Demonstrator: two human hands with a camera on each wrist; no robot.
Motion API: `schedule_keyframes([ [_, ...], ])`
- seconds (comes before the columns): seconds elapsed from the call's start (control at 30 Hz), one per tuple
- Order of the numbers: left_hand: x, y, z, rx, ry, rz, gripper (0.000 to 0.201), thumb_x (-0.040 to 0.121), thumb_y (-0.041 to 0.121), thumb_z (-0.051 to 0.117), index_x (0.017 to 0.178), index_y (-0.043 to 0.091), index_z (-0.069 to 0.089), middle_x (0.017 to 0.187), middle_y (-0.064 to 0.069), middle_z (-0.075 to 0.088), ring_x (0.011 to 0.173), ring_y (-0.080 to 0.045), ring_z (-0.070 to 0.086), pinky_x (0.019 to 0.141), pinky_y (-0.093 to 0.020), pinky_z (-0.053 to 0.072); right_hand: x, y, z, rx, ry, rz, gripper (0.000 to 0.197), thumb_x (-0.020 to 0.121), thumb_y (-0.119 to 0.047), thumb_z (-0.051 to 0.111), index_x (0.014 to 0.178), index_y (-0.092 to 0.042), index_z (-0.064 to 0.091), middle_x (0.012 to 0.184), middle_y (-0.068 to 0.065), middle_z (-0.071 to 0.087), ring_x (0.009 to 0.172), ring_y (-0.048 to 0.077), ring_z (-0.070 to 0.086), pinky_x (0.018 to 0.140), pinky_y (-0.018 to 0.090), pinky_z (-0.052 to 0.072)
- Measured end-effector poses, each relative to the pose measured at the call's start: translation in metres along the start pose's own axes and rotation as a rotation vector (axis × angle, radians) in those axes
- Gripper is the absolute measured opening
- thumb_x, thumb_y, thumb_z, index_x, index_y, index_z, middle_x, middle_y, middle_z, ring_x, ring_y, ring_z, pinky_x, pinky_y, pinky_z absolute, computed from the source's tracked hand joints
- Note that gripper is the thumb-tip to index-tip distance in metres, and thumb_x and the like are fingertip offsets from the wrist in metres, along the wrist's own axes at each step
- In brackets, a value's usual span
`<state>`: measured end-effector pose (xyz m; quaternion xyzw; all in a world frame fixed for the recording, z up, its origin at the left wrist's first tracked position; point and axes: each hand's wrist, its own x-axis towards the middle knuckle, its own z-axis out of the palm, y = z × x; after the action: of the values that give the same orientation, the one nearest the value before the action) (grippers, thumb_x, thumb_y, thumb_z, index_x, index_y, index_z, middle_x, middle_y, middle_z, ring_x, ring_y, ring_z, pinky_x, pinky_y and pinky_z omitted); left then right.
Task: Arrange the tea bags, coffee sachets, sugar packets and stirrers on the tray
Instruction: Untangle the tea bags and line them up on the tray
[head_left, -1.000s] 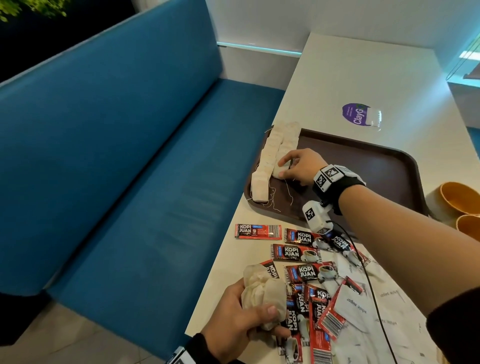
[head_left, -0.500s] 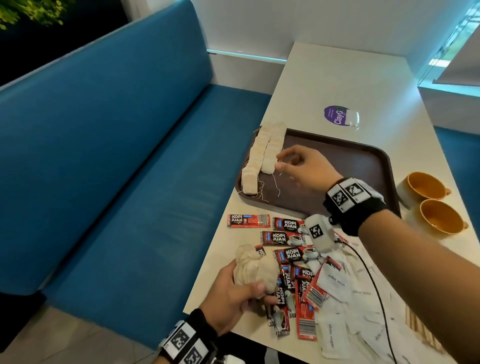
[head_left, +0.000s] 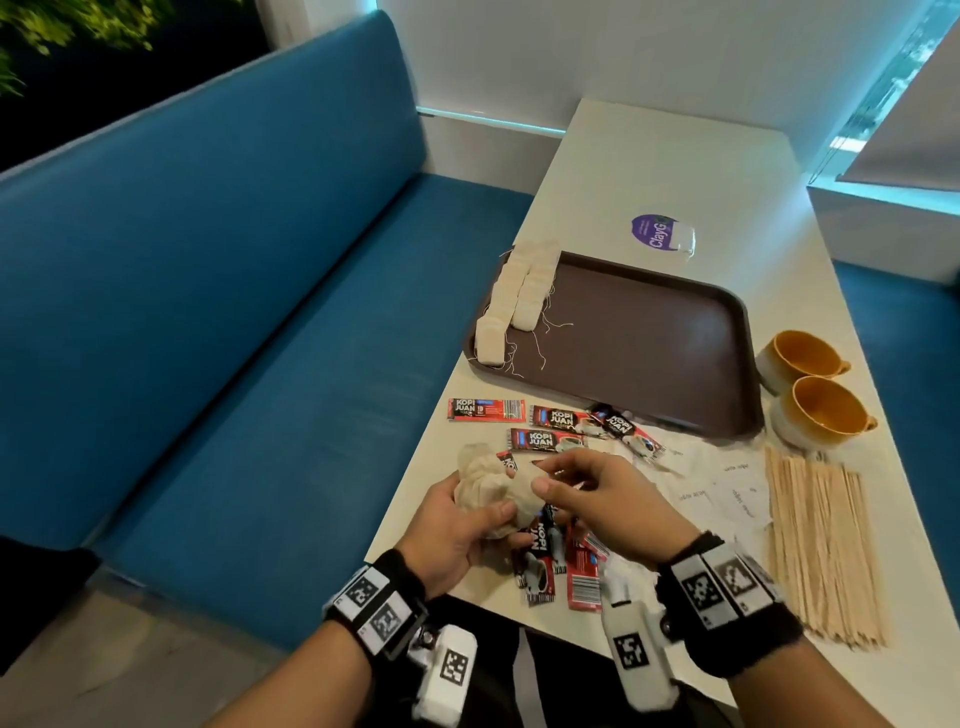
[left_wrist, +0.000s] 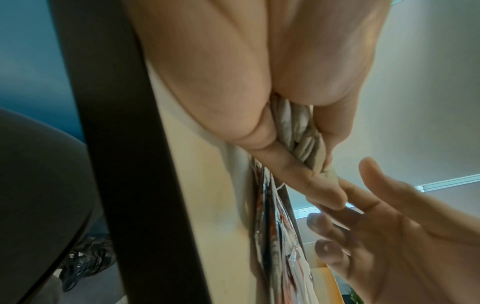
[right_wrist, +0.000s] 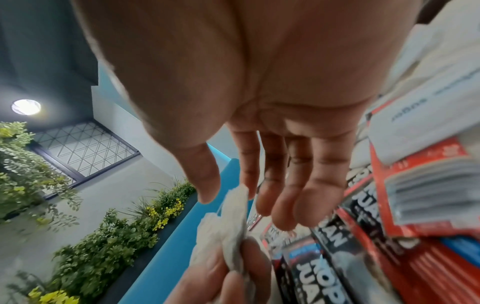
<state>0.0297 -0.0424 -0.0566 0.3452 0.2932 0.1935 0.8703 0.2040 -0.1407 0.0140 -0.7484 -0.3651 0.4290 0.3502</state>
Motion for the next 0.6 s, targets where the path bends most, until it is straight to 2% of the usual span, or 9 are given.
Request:
schedule_keyframes([
  [0.1, 0.000, 0.000, 0.000, 0.005, 0.015, 0.002, 0.052, 0.081, -0.003, 0.077, 0.128, -0.001, 0.057, 0.111, -0.029, 0.069, 0.073, -0.034, 0.073, 0.059, -0.037, 0.063, -0.004, -0.001, 0.002, 0.122, -0.005, -0.007, 0.014, 0.091, -0.023, 0.075, 0.098, -0.012, 0.070, 0.086, 0.004, 0.074, 0.063, 0.012, 0.066, 0.059, 0.026, 0.055],
  [0.2, -0.001, 0.000, 0.002, -0.019, 0.020, 0.005, 0.059, 0.075, -0.005, 0.081, 0.129, -0.004, 0.057, 0.115, -0.031, 0.067, 0.085, -0.039, 0.073, 0.061, -0.039, 0.064, -0.006, 0.001, 0.005, 0.167, 0.023, -0.035, 0.009, 0.092, -0.013, 0.073, 0.090, -0.006, 0.069, 0.073, 0.002, 0.070, 0.057, 0.011, 0.062, 0.054, 0.025, 0.051],
  [0.37, -0.003, 0.001, 0.005, -0.022, 0.018, -0.001, 0.063, 0.069, 0.002, 0.086, 0.127, 0.000, 0.060, 0.118, -0.029, 0.068, 0.093, -0.043, 0.070, 0.064, -0.041, 0.065, -0.003, 0.004, 0.008, 0.280, 0.052, -0.009, 0.010, 0.093, -0.010, 0.071, 0.096, 0.000, 0.068, 0.073, 0.007, 0.070, 0.060, 0.017, 0.067, 0.053, 0.029, 0.054],
  [0.43, -0.003, 0.001, 0.004, -0.007, 0.020, -0.004, 0.060, 0.074, 0.006, 0.084, 0.128, 0.002, 0.058, 0.116, -0.027, 0.069, 0.094, -0.042, 0.070, 0.065, -0.042, 0.065, -0.001, 0.001, 0.004, 0.325, 0.072, -0.009, 0.008, 0.093, -0.008, 0.070, 0.094, 0.000, 0.068, 0.073, 0.007, 0.070, 0.059, 0.017, 0.067, 0.051, 0.029, 0.054],
  [0.5, -0.003, 0.001, 0.002, 0.007, -0.017, 0.005, 0.054, 0.080, 0.010, 0.078, 0.129, 0.001, 0.056, 0.112, -0.025, 0.070, 0.102, -0.048, 0.065, 0.070, -0.044, 0.064, 0.004, -0.006, -0.004, 0.334, 0.090, -0.025, 0.007, 0.094, -0.009, 0.069, 0.094, -0.002, 0.068, 0.074, 0.008, 0.071, 0.061, 0.018, 0.068, 0.052, 0.030, 0.055],
  [0.6, -0.004, 0.002, -0.003, -0.050, -0.073, 0.016, 0.054, 0.079, -0.001, 0.066, 0.130, -0.007, 0.048, 0.111, -0.029, 0.067, 0.103, -0.050, 0.066, 0.071, -0.045, 0.064, 0.020, -0.018, -0.022, 0.351, 0.140, -0.044, 0.009, 0.095, -0.008, 0.067, 0.098, 0.001, 0.066, 0.077, 0.015, 0.072, 0.063, 0.025, 0.070, 0.058, 0.033, 0.059],
])
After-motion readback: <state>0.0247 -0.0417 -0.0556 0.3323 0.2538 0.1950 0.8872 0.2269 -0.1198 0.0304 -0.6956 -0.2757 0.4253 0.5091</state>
